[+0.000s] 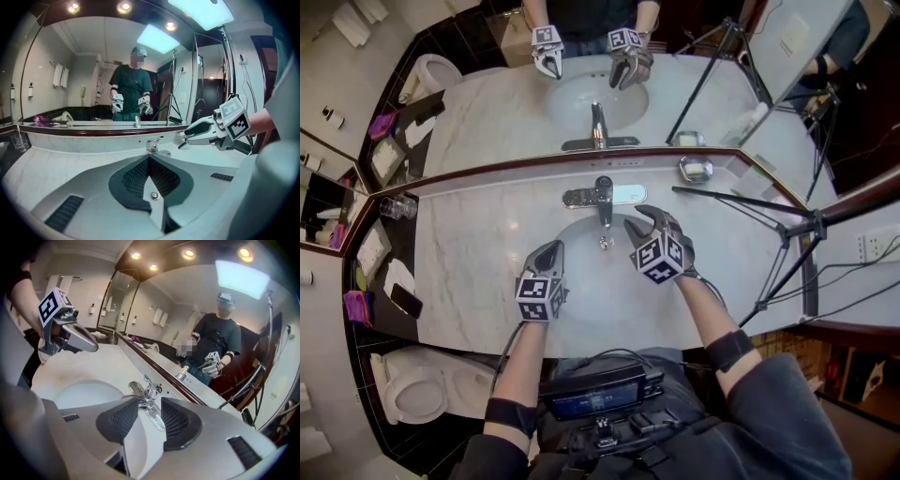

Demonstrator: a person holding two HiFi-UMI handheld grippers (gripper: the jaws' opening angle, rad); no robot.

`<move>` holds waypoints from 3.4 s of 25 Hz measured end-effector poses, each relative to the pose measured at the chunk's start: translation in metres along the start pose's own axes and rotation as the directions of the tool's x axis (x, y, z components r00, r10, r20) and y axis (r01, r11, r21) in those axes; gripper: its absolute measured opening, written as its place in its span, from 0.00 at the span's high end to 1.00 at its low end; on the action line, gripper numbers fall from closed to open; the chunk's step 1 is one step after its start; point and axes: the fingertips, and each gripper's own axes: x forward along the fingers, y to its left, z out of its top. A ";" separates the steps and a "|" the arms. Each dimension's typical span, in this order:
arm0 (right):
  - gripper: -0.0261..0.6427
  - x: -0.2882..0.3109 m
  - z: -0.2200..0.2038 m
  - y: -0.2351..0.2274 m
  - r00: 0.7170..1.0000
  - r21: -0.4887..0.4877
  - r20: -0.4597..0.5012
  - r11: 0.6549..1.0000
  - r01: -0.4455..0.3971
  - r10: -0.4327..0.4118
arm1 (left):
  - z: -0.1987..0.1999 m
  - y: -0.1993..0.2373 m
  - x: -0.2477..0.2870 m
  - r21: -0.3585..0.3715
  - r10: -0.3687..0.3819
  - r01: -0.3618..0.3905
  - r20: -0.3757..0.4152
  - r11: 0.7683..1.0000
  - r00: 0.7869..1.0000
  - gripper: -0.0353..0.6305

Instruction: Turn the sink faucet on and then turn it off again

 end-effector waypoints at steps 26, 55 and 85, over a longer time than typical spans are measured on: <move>0.74 0.098 0.032 0.026 0.987 -0.555 -0.137 0.819 -0.144 0.081 | -0.015 0.021 0.003 -0.038 0.037 -0.038 -0.021 0.999 0.999 0.95; 0.78 0.093 0.009 0.053 0.983 -0.614 -0.178 0.776 -0.141 0.038 | -0.016 0.019 0.006 -0.043 0.034 -0.035 -0.023 0.998 0.999 0.95; 0.92 0.026 0.004 0.025 0.996 -0.162 -0.083 0.986 -0.031 0.018 | -0.012 0.016 -0.002 -0.041 0.039 -0.039 -0.003 0.998 0.999 0.95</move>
